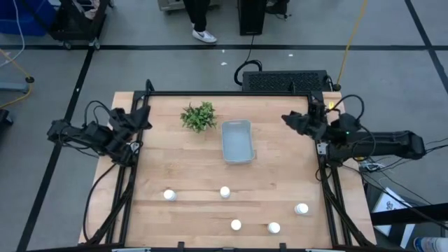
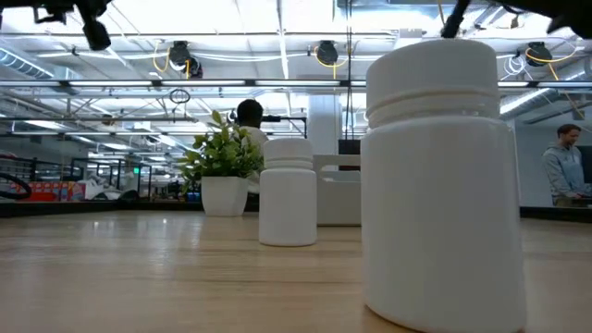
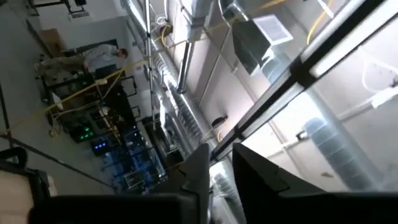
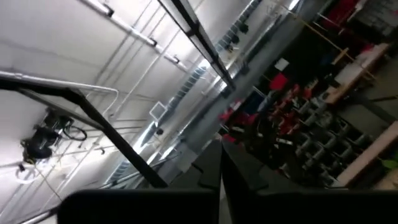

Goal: Pick and place pill bottles into a basket
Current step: Put the white pill bottle into the gray bin

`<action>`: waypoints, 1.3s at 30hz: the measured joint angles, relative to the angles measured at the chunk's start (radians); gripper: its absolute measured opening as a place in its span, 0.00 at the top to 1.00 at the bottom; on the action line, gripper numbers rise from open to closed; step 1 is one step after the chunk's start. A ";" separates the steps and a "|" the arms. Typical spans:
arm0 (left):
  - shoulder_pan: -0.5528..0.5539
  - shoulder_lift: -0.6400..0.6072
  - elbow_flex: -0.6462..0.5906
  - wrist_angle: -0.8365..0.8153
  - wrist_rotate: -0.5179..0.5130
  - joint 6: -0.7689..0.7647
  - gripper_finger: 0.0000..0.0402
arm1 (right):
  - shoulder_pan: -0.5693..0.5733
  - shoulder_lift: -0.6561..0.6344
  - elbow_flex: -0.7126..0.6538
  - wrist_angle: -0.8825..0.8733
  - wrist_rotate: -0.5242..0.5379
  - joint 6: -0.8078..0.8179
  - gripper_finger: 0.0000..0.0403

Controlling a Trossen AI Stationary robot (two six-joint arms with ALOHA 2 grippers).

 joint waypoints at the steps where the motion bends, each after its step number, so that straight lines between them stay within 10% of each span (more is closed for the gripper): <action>1: 0.000 0.026 0.019 0.000 0.012 0.007 0.85 | 0.017 0.023 0.031 0.008 0.000 -0.017 0.99; 18: 0.001 0.274 0.196 -0.034 0.318 0.096 0.98 | 0.223 0.336 0.261 0.058 0.001 -0.058 1.00; 28: 0.002 0.477 0.408 -0.353 0.350 0.016 0.96 | 0.333 0.423 0.699 -0.873 -0.079 -0.209 1.00; 39: 0.002 0.593 0.480 -0.353 0.351 -0.081 0.95 | 0.604 0.402 0.867 -1.589 -0.101 0.051 1.00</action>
